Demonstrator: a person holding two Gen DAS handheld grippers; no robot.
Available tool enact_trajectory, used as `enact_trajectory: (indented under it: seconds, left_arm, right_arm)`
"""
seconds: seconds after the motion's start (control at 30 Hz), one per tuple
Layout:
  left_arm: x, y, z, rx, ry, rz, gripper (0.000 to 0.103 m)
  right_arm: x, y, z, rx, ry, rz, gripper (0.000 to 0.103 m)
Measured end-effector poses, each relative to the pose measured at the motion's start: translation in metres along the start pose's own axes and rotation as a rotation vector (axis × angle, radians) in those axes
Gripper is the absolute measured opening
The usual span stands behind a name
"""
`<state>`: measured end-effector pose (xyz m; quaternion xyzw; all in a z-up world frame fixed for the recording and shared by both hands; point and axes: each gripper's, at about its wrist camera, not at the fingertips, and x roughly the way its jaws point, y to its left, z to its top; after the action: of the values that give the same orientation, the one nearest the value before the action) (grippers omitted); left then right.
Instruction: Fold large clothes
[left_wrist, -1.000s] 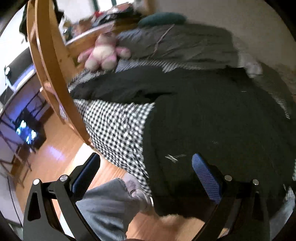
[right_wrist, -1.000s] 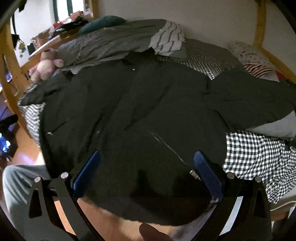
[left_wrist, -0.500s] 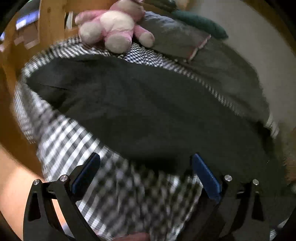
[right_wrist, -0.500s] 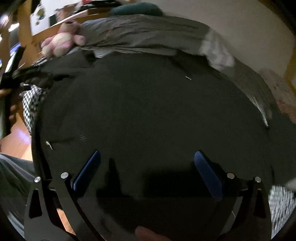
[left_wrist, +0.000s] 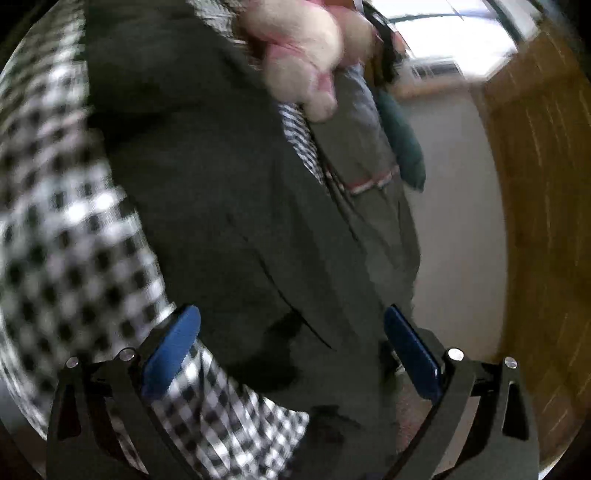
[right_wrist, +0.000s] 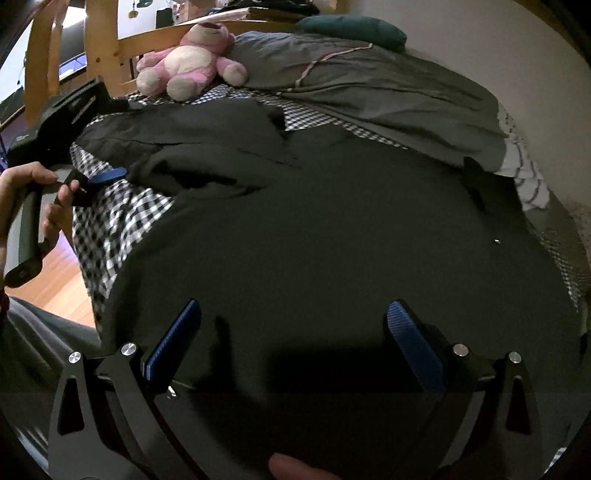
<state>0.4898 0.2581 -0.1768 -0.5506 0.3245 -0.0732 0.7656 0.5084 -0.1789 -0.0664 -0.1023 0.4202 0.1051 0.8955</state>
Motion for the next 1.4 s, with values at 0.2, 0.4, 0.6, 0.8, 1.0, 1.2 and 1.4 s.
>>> enact_trajectory:
  seconds: [0.2, 0.4, 0.6, 0.8, 1.0, 1.2, 1.4]
  left_arm:
    - [0.010, 0.015, 0.003, -0.148, -0.019, -0.068, 0.098]
    - [0.010, 0.010, 0.010, -0.189, -0.029, -0.067, 0.098]
    - [0.007, 0.011, 0.022, -0.250, -0.067, -0.105, 0.098]
    - [0.007, 0.008, 0.005, -0.217, -0.145, -0.008, 0.098]
    - [0.002, 0.001, -0.013, -0.170, -0.155, 0.059, 0.098]
    - [0.019, -0.004, 0.038, -0.233, -0.115, -0.015, 0.098]
    - [0.021, -0.012, 0.073, -0.140, -0.142, -0.010, 0.098]
  right_arm:
    - [0.007, 0.011, -0.007, -0.017, 0.024, 0.003, 0.100]
    - [0.007, 0.017, -0.007, -0.018, 0.031, 0.021, 0.100]
    - [0.006, 0.024, -0.004, -0.042, 0.019, 0.019, 0.100]
    - [0.006, 0.025, 0.000, -0.042, 0.023, 0.023, 0.100]
    - [0.013, 0.025, 0.004, -0.033, 0.031, 0.024, 0.100]
    - [0.015, 0.029, 0.005, -0.038, 0.032, 0.057, 0.100]
    - [0.015, 0.029, 0.012, -0.072, -0.012, 0.070, 0.100]
